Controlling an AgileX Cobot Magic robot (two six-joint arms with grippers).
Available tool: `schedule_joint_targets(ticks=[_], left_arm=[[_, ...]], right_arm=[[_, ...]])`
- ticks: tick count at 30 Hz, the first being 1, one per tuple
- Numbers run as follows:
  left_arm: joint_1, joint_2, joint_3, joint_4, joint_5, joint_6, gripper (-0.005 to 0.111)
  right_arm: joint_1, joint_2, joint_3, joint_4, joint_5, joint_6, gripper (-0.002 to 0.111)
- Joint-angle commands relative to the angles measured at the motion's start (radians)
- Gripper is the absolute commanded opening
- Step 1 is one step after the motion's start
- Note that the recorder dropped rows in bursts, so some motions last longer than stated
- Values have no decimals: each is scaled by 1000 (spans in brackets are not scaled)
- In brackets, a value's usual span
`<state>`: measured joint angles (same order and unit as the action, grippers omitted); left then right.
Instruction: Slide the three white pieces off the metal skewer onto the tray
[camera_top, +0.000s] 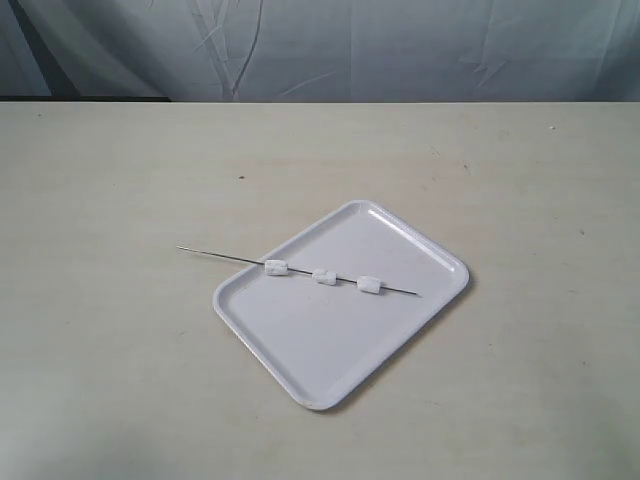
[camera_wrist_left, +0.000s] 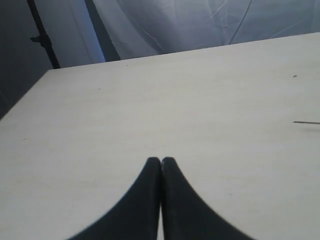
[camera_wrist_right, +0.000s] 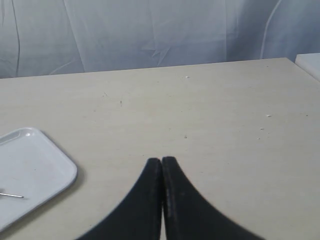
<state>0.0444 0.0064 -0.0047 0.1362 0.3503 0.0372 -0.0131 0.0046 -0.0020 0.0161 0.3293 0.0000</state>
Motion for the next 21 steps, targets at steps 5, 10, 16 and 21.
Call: schedule_joint_targets(ticks=[5,10,16,21], left_arm=[[-7,-6,5,136,-22,0,0],[-7,-6,5,282,-59,0,0],[-7,-6,5,411,-330,0,0],[-7,-6,5,411,-591,0,0]], right_arm=[[4,-5,2,1,-13,0,-1],[4,-5,2,1,-108,0,-1],[4,-5,2,1,-348,0,-1],[4,-5,2,-10,-424,0,-1]])
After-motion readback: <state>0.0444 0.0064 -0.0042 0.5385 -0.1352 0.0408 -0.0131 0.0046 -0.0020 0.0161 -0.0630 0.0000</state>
